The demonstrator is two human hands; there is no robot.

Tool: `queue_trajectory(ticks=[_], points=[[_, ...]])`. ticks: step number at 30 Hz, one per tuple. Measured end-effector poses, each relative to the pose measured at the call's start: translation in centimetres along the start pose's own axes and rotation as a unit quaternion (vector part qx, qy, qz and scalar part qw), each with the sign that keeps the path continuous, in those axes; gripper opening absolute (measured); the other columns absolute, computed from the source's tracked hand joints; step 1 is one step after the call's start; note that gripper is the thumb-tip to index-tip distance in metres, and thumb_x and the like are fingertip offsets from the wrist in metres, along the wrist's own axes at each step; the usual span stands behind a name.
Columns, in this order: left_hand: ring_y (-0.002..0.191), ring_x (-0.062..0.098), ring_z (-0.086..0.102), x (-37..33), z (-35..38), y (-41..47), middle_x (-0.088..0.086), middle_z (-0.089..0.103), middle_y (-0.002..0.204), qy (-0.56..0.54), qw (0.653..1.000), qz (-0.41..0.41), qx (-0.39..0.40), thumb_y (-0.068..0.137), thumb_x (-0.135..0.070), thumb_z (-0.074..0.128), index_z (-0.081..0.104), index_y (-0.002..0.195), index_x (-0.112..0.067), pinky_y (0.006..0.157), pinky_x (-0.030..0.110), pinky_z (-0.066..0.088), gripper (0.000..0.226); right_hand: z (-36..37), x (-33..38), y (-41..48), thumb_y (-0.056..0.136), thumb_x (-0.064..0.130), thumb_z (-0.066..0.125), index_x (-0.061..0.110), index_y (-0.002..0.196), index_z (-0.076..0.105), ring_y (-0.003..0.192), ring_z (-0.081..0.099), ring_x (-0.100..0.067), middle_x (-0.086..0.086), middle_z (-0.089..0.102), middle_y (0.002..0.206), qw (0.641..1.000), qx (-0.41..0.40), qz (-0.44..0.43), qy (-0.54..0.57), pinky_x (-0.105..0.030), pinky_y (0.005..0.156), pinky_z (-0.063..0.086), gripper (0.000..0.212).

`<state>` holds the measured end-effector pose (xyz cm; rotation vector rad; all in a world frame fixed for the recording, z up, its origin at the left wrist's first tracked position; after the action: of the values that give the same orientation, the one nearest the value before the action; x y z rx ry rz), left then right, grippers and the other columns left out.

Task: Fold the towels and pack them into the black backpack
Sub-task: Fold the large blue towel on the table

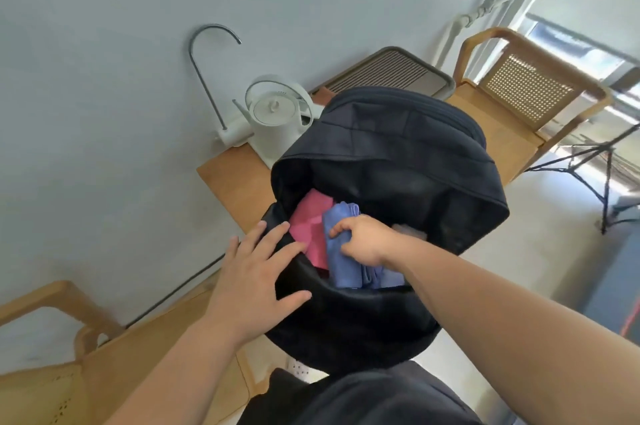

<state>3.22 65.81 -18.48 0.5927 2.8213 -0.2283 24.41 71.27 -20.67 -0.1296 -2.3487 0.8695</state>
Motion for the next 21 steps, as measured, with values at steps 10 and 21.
queue_trajectory(ticks=[10, 21], points=[[0.128, 0.028, 0.049, 1.0, 0.3, 0.8, -0.003, 0.061, 0.121, 0.065, 0.992, 0.067, -0.083, 0.065, -0.043, 0.087, 0.066, 0.115, -0.028, 0.113, 0.063, 0.029, 0.057, 1.5, 3.7, 1.7, 0.092, -0.003, 0.051, 0.023, 0.130, 0.065, 0.094, 0.056, -0.011, -0.003, 0.060, 0.118, 0.953, -0.089, 0.020, 0.290, -0.016, 0.066, 0.047, 0.048], [0.140, 0.029, 0.040, 1.2, 0.4, 0.5, -0.001, 0.051, 0.142, 0.041, 0.997, 0.067, -0.018, 0.075, -0.053, 0.071, 0.055, 0.134, -0.029, 0.112, 0.061, 0.034, 0.066, 4.8, 2.5, 6.4, 0.103, 0.038, 0.046, 0.044, 0.158, 0.004, 0.127, 0.050, -0.036, -0.023, 0.033, 0.150, 0.996, -0.029, 0.031, -0.075, -0.035, 0.103, 0.041, 0.069]])
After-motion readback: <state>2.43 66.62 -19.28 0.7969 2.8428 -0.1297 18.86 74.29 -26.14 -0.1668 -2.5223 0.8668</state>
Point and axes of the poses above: each hand's wrist, its own y-axis towards the middle knuckle, its own z-axis out of the palm, x = y × z, the point moved 4 cm from there along y, towards the middle knuckle
